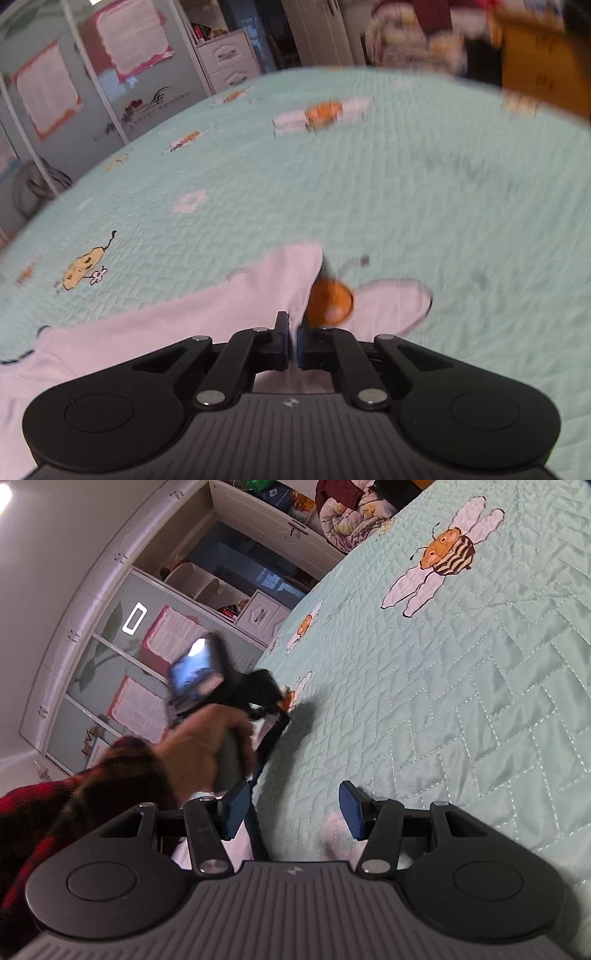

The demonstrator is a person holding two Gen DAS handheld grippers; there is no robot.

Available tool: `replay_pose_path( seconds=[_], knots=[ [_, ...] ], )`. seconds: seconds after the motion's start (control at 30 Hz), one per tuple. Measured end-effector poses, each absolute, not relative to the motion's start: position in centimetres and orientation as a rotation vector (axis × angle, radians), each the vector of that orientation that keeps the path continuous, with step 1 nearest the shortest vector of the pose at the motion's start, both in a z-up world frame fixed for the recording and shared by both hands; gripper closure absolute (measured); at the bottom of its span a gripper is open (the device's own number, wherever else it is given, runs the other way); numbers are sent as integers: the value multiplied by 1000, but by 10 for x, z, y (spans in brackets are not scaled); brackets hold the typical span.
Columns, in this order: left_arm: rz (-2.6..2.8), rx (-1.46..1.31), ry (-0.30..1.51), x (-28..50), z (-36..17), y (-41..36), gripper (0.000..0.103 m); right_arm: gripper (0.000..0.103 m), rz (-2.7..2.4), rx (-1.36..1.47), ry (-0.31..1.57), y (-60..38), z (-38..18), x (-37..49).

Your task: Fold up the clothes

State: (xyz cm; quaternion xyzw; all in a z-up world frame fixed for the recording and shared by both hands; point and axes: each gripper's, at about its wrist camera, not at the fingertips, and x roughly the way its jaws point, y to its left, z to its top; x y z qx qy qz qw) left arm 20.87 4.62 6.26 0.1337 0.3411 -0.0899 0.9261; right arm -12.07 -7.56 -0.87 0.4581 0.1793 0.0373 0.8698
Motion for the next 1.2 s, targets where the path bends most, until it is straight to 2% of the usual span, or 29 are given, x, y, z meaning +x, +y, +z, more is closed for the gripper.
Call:
replay_pose_path(
  seconds=[0.1,0.2,0.7,1.2],
  knots=[
    [-216,158,677,204,90,73,100,48,92,900,415,-70,-4,-115],
    [-216,213,671,202,98,75,100,48,98,867,424,-65,-2,-115],
    [-124,557,675,185,30,18,99,47,93,838,411,-60,-1,-116],
    [-56,570,703,190,21,5,98,46,112,857,414,-62,-3,-118]
  ],
)
